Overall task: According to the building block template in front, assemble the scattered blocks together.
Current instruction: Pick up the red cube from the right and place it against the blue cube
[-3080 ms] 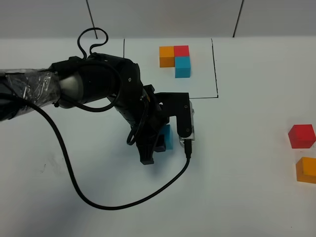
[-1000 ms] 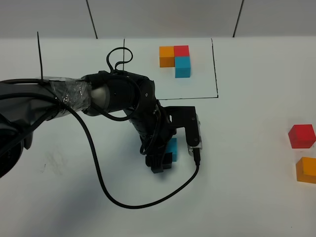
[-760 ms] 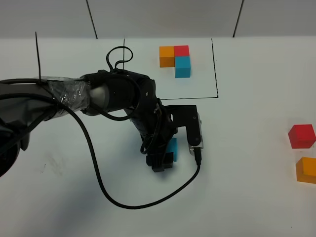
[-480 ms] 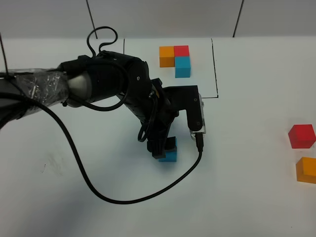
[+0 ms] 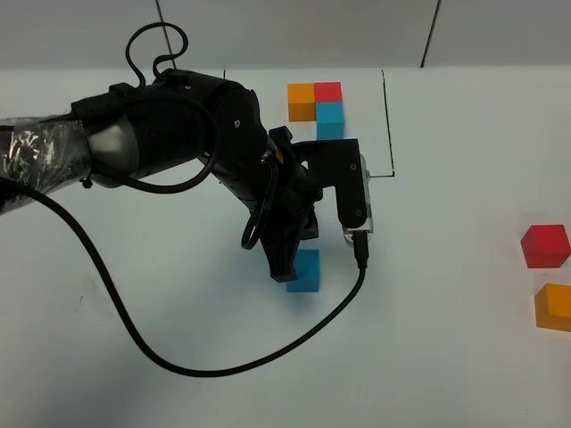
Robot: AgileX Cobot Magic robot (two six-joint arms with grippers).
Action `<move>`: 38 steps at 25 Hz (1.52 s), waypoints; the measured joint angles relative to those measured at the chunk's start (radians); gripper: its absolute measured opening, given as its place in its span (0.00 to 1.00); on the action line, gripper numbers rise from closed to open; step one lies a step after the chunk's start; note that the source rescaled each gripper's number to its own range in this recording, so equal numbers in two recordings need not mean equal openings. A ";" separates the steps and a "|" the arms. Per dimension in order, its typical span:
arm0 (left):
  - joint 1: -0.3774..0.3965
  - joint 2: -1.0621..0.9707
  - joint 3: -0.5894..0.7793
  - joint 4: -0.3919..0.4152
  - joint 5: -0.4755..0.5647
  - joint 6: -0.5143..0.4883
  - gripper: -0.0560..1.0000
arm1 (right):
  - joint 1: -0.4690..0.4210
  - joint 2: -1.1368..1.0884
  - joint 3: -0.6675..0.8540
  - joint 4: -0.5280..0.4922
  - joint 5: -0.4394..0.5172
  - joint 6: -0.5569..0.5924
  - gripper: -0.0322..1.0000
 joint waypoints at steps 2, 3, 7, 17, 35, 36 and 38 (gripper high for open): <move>0.000 0.000 0.000 -0.011 -0.004 -0.079 0.06 | 0.000 0.000 0.000 0.000 0.000 0.000 0.03; 0.000 0.000 0.000 -0.026 -0.009 -0.144 0.06 | 0.000 0.000 0.000 0.000 0.000 0.000 0.03; 0.000 0.000 0.000 -0.094 -0.064 -0.527 0.06 | 0.000 0.000 0.000 0.000 0.000 0.000 0.03; 0.002 -0.001 0.000 0.023 -0.214 -0.981 0.05 | 0.000 0.000 0.000 0.000 0.000 0.000 0.03; 0.319 -0.229 0.073 0.463 0.185 -1.221 0.05 | 0.000 0.000 0.000 0.000 0.000 0.000 0.03; 0.338 -0.249 0.091 0.489 0.206 -1.243 0.05 | 0.000 0.000 0.000 0.000 0.000 0.000 0.03; 0.376 -0.305 0.141 0.524 0.235 -1.279 0.05 | 0.000 0.000 0.000 0.000 0.000 0.000 0.03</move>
